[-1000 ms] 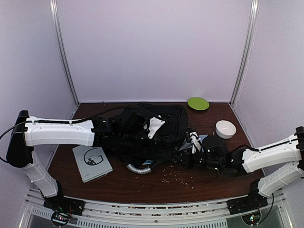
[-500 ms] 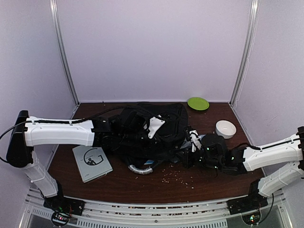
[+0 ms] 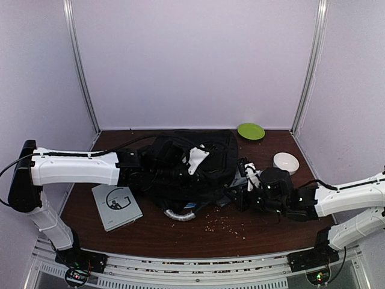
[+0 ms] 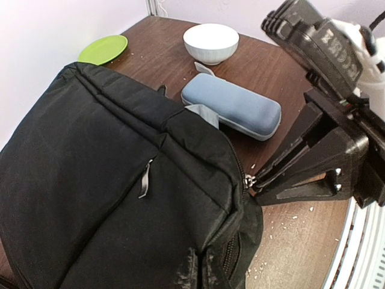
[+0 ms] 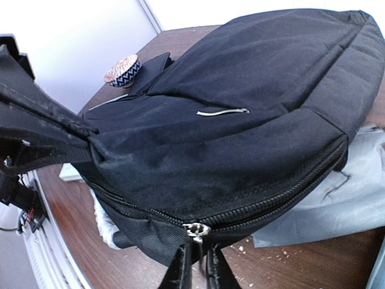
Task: Pack the student bag
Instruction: Unzip the student bag at the center of the board.
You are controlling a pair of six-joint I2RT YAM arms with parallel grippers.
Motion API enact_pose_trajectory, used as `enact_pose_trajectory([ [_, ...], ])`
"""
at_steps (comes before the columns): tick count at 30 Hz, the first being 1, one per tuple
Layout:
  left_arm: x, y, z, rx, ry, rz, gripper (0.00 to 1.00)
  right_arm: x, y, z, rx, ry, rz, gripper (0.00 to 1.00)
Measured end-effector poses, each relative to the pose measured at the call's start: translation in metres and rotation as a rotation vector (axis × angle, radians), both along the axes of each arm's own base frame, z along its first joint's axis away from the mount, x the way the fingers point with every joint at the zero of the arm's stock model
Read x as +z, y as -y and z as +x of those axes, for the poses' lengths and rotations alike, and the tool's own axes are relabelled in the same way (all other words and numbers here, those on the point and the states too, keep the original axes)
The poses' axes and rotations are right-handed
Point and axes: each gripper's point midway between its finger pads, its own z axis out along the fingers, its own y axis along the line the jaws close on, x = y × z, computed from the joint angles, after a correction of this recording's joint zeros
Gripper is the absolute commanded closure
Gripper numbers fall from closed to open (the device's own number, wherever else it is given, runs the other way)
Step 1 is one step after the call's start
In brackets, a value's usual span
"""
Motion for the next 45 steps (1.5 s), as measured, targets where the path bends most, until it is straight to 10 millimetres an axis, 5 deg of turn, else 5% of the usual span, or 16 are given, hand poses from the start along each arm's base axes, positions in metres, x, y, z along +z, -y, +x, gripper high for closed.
enact_pose_trajectory([
  [10,0.000,0.000,0.000,0.000,0.000,0.001,1.00,-0.005,0.009,-0.003,-0.003,-0.002,-0.006,0.70],
  [28,0.007,-0.001,-0.002,-0.006,0.003,-0.016,1.00,-0.020,0.008,0.001,-0.018,-0.032,-0.022,0.71],
  [37,0.005,-0.001,-0.003,-0.011,-0.002,-0.013,1.00,-0.012,0.003,0.002,-0.002,-0.013,-0.015,0.62],
  [45,0.005,-0.001,-0.003,-0.011,-0.002,-0.013,1.00,-0.007,0.000,0.003,0.018,0.014,-0.025,0.67],
])
